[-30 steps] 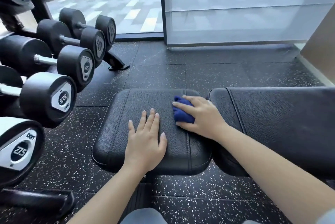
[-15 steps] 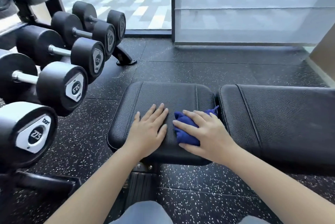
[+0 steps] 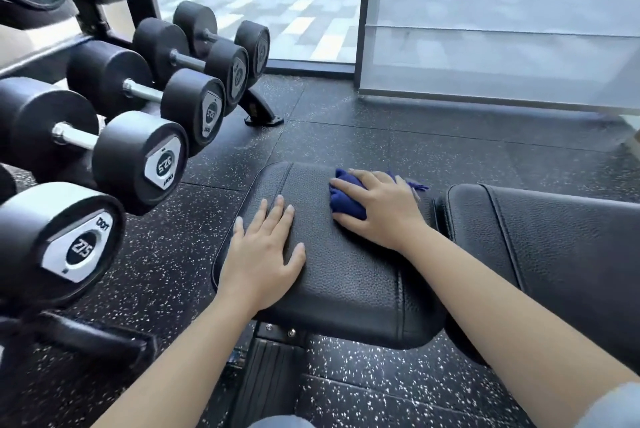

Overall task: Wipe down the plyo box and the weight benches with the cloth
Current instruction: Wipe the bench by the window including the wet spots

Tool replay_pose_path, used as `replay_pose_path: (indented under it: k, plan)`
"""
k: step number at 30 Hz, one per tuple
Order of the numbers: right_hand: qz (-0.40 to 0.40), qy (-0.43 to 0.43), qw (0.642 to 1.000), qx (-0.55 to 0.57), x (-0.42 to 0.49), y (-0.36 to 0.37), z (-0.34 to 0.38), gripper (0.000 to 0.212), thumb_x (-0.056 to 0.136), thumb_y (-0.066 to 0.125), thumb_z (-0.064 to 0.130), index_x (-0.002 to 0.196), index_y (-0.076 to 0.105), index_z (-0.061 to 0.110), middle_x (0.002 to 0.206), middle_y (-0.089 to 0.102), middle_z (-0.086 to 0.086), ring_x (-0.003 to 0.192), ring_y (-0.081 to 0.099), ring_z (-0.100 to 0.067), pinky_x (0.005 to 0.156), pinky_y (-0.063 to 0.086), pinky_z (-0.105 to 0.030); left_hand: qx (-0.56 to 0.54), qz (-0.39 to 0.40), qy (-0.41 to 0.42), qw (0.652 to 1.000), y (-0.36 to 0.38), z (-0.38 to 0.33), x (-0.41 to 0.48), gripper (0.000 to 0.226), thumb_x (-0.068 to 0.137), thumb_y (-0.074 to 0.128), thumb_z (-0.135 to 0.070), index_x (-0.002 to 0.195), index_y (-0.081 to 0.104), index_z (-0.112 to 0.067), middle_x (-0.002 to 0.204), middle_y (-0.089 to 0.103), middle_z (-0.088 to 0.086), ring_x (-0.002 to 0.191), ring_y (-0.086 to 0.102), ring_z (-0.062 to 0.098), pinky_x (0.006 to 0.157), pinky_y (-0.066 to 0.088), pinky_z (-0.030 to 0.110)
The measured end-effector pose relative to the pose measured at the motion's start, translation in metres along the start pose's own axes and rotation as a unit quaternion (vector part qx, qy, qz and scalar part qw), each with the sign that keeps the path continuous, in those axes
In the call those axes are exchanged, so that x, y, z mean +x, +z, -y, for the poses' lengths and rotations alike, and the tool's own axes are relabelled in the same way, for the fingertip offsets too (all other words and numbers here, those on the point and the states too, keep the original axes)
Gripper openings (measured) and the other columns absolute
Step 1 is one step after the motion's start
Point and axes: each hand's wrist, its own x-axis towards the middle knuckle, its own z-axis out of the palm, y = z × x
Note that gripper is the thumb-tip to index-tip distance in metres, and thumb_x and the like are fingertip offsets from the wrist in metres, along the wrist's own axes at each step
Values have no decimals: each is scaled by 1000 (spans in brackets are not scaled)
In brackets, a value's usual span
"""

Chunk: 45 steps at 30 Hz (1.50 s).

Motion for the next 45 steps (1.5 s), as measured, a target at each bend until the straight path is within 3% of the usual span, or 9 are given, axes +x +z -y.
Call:
replay_pose_path:
  k: [5, 9, 12, 18, 24, 29, 36, 41, 45]
  plan:
    - [-55, -90, 994, 26, -78, -5, 39, 52, 74, 52, 58, 119, 62, 33, 125, 60, -2, 107, 59, -28, 87, 44, -50, -24, -18, 4, 1000, 1, 1, -1, 83, 74, 7, -55, 145, 28, -18, 154, 16, -3, 142, 9, 16, 112, 7, 44]
    - [-55, -108, 992, 39, -63, -2, 33, 51, 75, 50, 58, 116, 64, 33, 120, 63, -1, 99, 62, -26, 81, 46, -47, -28, -20, 6, 999, 1, 1, -1, 81, 75, 7, -52, 144, 31, -17, 153, 19, -2, 142, 12, 16, 111, 10, 45]
    - [-15, -54, 998, 20, -17, 4, 15, 56, 73, 46, 63, 116, 64, 33, 120, 63, -1, 99, 62, -26, 80, 45, -52, -24, -17, 9, 1000, 1, 1, 0, 82, 74, 5, -52, 145, 28, -17, 154, 16, -4, 142, 10, 14, 112, 9, 44]
    - [46, 52, 997, -45, 51, 19, 3, 54, 83, 50, 61, 134, 43, 42, 139, 45, 5, 123, 43, -25, 97, 33, -43, -16, -7, 12, 1000, 3, 4, 3, 77, 78, 5, -51, 147, 20, -22, 155, 7, -9, 142, 1, 10, 112, 3, 40]
    - [-38, -49, 998, 29, -28, 5, 35, 55, 72, 46, 58, 117, 64, 31, 119, 63, -3, 100, 60, -29, 82, 47, -50, -91, -52, -51, 993, 4, 6, 1, 52, 94, 32, -30, 144, 30, -17, 153, 19, -5, 141, 10, 8, 112, 4, 38]
    - [-30, -121, 992, 20, -85, 1, 65, 54, 74, 49, 57, 122, 60, 34, 128, 59, -2, 108, 59, -28, 86, 45, -50, -112, -69, -34, 991, 6, 21, -16, 66, 83, 18, -42, 141, 38, -16, 150, 27, -5, 140, 17, 12, 110, 12, 45]
    - [-17, -78, 996, 37, 1, 22, 62, 55, 73, 47, 62, 116, 65, 32, 120, 63, -3, 101, 63, -27, 80, 48, -52, -127, -92, -4, 988, 9, 37, -20, 72, 82, 14, -44, 137, 43, -9, 148, 31, 1, 139, 23, 20, 108, 19, 49]
    - [59, -12, 998, -21, 87, 39, 59, 54, 83, 53, 60, 134, 44, 43, 143, 41, 7, 125, 43, -24, 99, 34, -42, -142, -129, 15, 981, 15, 42, -19, 63, 85, 23, -38, 133, 49, -6, 144, 36, 2, 133, 20, 14, 105, 23, 50]
    - [15, -31, 999, 6, 74, 38, 58, 50, 81, 51, 59, 126, 54, 38, 130, 54, 2, 112, 53, -27, 91, 40, -43, -141, -142, 14, 980, 17, 40, -17, 61, 85, 25, -37, 132, 49, -6, 144, 36, 1, 134, 21, 15, 104, 23, 51]
